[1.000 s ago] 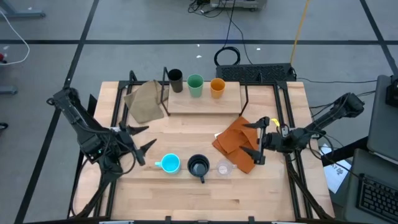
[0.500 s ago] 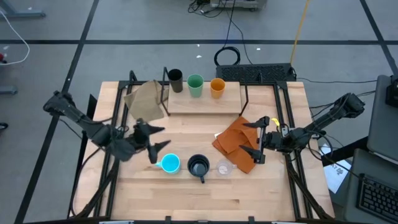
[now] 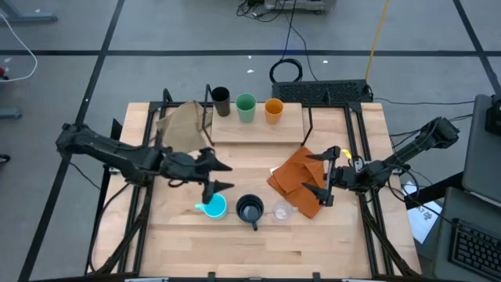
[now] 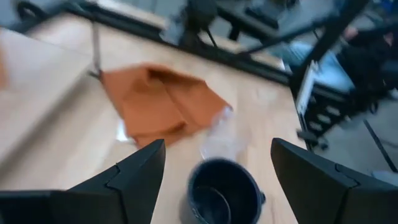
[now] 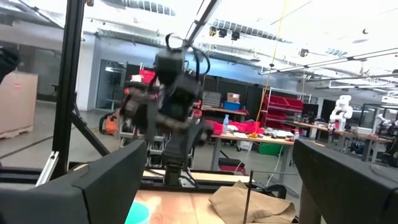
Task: Stack small to large cups/mugs on shelf
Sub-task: Put the dark blue mug on the shelf
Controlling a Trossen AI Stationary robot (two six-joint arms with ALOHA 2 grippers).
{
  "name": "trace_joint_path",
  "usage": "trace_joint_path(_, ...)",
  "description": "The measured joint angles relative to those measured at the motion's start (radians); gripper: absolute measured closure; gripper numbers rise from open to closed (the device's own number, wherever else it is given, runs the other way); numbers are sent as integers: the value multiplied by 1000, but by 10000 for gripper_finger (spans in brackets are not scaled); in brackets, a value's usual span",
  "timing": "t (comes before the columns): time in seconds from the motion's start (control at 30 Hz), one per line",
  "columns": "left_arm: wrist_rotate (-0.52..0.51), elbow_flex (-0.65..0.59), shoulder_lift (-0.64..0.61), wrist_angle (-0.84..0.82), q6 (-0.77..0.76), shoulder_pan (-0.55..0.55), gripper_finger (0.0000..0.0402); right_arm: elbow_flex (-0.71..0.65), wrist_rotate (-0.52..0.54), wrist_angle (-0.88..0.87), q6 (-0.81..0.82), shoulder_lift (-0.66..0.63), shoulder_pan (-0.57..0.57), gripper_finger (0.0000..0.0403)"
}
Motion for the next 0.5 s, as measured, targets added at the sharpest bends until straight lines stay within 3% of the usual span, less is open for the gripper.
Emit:
trace_joint_path(0.23,75,12,98,53,28,-18,110,0,-1,-26,104,0,2,9)
trace_joint_path(0.5,74,13,67,53,68,-29,110,22,-85,-21,128,25,68,9)
